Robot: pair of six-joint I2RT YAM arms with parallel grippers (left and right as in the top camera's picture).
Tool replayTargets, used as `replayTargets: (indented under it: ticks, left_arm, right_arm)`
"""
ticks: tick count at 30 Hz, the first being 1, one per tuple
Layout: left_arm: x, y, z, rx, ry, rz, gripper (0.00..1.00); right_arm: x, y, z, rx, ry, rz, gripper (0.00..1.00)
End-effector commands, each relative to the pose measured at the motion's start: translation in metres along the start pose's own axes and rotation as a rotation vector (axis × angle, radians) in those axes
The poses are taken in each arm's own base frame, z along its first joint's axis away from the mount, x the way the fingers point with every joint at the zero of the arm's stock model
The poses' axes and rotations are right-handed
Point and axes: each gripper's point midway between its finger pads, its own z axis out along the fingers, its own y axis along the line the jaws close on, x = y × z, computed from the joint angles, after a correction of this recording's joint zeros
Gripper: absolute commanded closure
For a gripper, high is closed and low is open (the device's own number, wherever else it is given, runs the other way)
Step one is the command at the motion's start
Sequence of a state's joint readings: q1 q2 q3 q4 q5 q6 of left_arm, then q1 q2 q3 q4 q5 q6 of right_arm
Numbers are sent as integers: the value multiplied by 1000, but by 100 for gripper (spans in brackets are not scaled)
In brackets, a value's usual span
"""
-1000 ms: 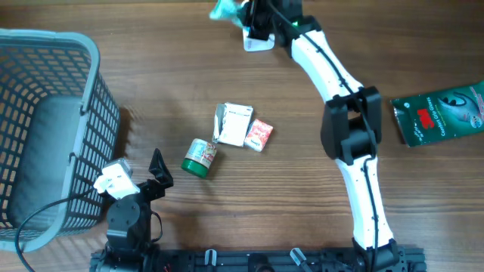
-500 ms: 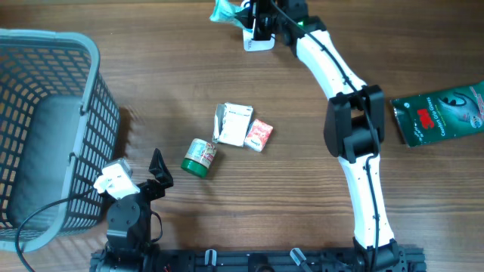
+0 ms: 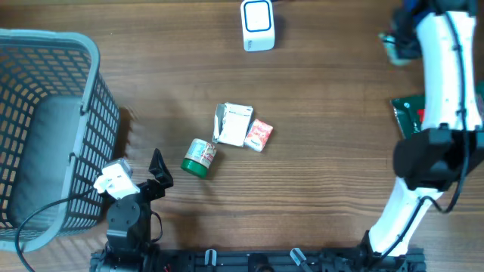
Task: Scan the item barcode
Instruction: 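Hold the wipes pack under the scanner, then place it at right, then grasp the red tissue pack with the right gripper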
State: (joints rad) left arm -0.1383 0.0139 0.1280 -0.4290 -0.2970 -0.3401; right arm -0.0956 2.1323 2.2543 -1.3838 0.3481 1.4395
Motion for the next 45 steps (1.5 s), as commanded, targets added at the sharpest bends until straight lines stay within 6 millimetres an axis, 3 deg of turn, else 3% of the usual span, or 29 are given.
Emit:
replayTargets:
  ticks: [1, 4, 5, 7, 9, 11, 12, 13, 14, 15, 19, 21, 26, 28, 31, 36, 39, 45]
  left_arm:
    - [-1, 1, 0, -2, -8, -10, 0]
    - [-1, 0, 0, -2, -8, -10, 0]
    - [-1, 0, 0, -2, -8, -10, 0]
    - [-1, 0, 0, -2, -8, -10, 0]
    - [-1, 0, 0, -2, -8, -10, 0]
    - [-1, 0, 0, -2, -8, -10, 0]
    - [-1, 0, 0, -2, -8, -10, 0]
    - [-1, 0, 0, -2, -8, -10, 0]
    - [-1, 0, 0, -2, -8, -10, 0]
    - [-1, 0, 0, -2, -8, -10, 0]
    - [-1, 0, 0, -2, -8, -10, 0]
    - [-1, 0, 0, -2, -8, -10, 0]
    - [-1, 0, 0, -2, -8, -10, 0]
    - [-1, 0, 0, -2, -8, -10, 0]
    - [-1, 1, 0, -2, -8, -10, 0]
    - [-1, 0, 0, -2, -8, -10, 0]
    - [-1, 0, 0, -2, -8, -10, 0]
    - [-1, 0, 0, -2, -8, -10, 0]
  right_arm:
    - [-72, -50, 59, 232, -267, 2, 95]
    - [-106, -93, 94, 353, -252, 71, 92]
    - [-115, -96, 97, 355, -238, 67, 78]
    - [-128, -90, 96, 315, -197, -9, 0]
    - [-130, -64, 87, 195, -87, -216, 0]
    - [-106, -31, 66, -5, 82, -423, 0]
    - [-70, -10, 47, -181, 259, -506, 0]
    - [-49, -3, 36, -263, 361, -535, 0]
    - [-7, 2, 11, -386, 568, -569, 0]
    - [34, -5, -15, -434, 769, -586, 0]
    - [111, -35, -45, -362, 923, -833, 0]
    - [157, -54, -49, -257, 907, -1003, 0]
    - [238, -77, -39, -135, 700, -1376, 1]
    - [254, -85, -27, -119, 510, -1733, 1]
    - [286, -116, -25, -188, 525, -2265, 0]
    - [313, -126, 5, -316, 520, -2483, 9]
    - [338, -156, 2, -572, 729, -2640, 9]
    - [358, -157, -10, -733, 798, -2573, 1]
